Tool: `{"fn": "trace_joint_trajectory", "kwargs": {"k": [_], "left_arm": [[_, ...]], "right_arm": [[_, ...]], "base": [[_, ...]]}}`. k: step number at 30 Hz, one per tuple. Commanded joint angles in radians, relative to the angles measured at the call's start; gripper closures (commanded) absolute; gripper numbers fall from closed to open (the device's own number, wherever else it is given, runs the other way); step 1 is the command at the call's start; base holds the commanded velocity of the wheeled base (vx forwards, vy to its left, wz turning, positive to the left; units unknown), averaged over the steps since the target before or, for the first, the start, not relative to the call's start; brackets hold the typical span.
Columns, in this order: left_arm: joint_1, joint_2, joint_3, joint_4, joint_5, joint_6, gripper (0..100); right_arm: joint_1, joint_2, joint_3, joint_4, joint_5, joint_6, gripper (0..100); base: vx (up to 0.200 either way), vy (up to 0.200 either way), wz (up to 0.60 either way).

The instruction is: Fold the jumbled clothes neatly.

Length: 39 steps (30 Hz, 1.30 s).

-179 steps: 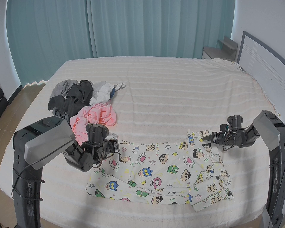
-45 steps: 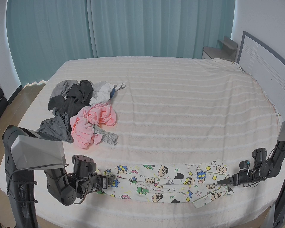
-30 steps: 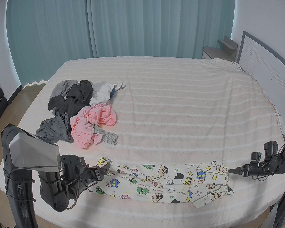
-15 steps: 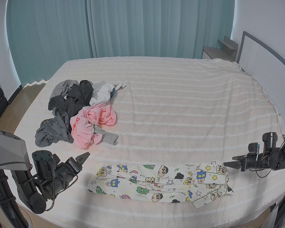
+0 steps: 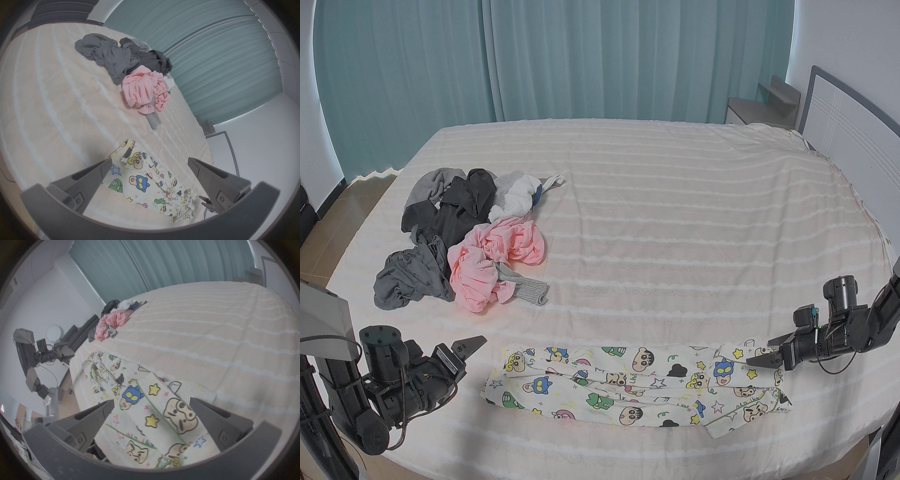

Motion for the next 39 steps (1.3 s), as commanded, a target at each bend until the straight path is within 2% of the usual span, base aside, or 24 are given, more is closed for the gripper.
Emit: {"fn": "trace_joint_trajectory", "kwargs": {"k": [1,2,4,13,35,36,39], "left_arm": [[0.006,0.057,0.015,-0.018,-0.001,-0.002,0],[0.004,0.068,0.017,-0.018,-0.001,-0.001,0],[0.004,0.068,0.015,-0.018,-0.001,-0.001,0],[0.004,0.071,0.015,-0.018,-0.001,-0.001,0],[0.004,0.088,0.012,-0.018,-0.001,0.002,0],[0.006,0.088,0.012,-0.018,-0.001,0.002,0],[0.006,0.088,0.012,-0.018,-0.001,0.002,0]], "right_arm": [[0.009,0.03,-0.04,0.028,-0.039,-0.037,0],[0.0,0.047,-0.054,0.031,-0.062,-0.071,0],[-0.011,0.05,-0.059,0.033,-0.064,-0.089,0],[-0.008,0.05,-0.063,0.076,-0.065,-0.111,0],[0.003,0.105,-0.065,0.074,-0.08,-0.14,0],[0.005,0.108,-0.068,0.073,-0.082,-0.143,100],[0.006,0.106,-0.068,0.071,-0.105,-0.144,100]], "base": [[0.0,0.0,0.0],[0.0,0.0,0.0],[0.0,0.0,0.0],[0.0,0.0,0.0],[0.0,0.0,0.0],[0.0,0.0,0.0],[0.0,0.0,0.0]]}}
